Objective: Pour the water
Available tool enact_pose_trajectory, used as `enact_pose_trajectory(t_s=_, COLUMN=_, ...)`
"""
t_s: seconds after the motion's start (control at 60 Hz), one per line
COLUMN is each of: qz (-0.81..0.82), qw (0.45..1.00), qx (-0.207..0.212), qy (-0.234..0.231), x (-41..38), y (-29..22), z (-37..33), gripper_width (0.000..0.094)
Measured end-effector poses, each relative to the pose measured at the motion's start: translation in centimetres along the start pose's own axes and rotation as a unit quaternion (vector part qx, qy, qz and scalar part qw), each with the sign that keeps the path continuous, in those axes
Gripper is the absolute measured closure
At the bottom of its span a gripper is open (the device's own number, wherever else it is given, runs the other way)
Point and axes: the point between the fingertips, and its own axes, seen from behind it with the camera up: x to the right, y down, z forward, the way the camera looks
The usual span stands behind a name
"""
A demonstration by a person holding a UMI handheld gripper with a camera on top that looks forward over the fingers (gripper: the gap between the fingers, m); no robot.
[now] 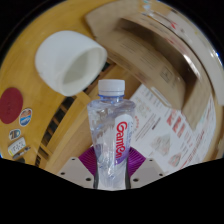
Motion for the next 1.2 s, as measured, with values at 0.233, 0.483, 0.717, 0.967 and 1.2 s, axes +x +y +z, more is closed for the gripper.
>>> enact_pose_trajectory(t_s=0.233, qz=0.393, qw=0.919, qx=-0.023, qy=0.006, x=6.1, y=7.2, z=-1.7, gripper_width=0.0585)
enact_pose_trajectory(t_s=0.483, qz=0.807, qw=0.582, qx=-0.001, qy=-0.104, x=2.9, y=4.9, z=-5.1, gripper_width=0.0584)
enact_pose_trajectory(t_s=0.717, qz=0.864, qw=0.464, qx=-0.04, qy=-0.189, x=-8.0, y=-2.3, z=-7.3, gripper_width=0.0585)
enact_pose_trajectory(t_s=0.967, qz=0.872, qw=0.441, qx=-0.054, qy=-0.206, x=-13.7, y=-6.6, z=-8.5, gripper_width=0.0562)
enact_pose_trajectory(t_s=1.2, qz=0.887, qw=0.408, qx=-0.067, qy=-0.206, x=-14.3, y=-6.3, z=-8.8, gripper_width=0.0418)
